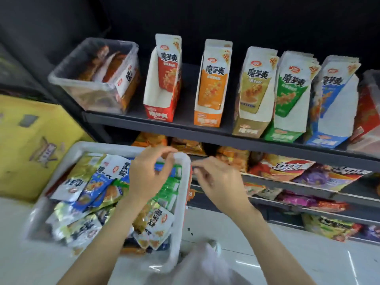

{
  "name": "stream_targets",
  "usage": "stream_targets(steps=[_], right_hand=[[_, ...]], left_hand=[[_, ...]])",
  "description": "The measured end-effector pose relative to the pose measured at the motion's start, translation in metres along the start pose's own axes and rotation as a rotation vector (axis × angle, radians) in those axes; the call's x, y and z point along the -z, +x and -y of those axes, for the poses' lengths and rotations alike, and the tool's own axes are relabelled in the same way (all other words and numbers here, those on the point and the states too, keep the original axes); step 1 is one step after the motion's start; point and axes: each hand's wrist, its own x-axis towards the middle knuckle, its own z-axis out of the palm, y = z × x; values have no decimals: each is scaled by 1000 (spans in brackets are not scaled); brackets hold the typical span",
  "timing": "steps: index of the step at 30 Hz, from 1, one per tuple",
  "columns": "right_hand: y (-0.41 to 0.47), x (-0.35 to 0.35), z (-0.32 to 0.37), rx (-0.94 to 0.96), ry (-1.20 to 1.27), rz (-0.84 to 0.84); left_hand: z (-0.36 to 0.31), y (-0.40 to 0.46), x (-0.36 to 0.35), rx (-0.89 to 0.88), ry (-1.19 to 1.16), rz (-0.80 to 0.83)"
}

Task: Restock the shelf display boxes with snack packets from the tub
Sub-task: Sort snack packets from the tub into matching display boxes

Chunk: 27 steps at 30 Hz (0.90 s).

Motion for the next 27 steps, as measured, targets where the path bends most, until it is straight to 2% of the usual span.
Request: stream_targets(steps=[3,7,9,12,15,18,21,23,25,27], right_hand=[[1,-48,21,-18,-77,224],[12,-106,44,-56,-145,565],[23,-132,53,-56,-209,678],[32,-164,61,-94,-283,735],[29,-179,62,-134,-320,710],[21,-179,63,-75,-425,697],[19,-165,63,-106,-344,735],[18,-151,64,-163,-294,623],[19,-137,65,-435,65,385],[20,-123,68,-687,532,200]], left_hand=[[62,-37,31,66,245,224],[122,-65,57,165,488,410],[135,-69,65,227,514,456],[144,-72,72,179,526,434],[147,-72,76,164,480,412],[148,-70,80,218,345,374],[139,-68,86,423,35,209],[127,-67,89,582,-169,84],[116,-64,90,726,-351,34],[102,-60,88,825,-575,119]])
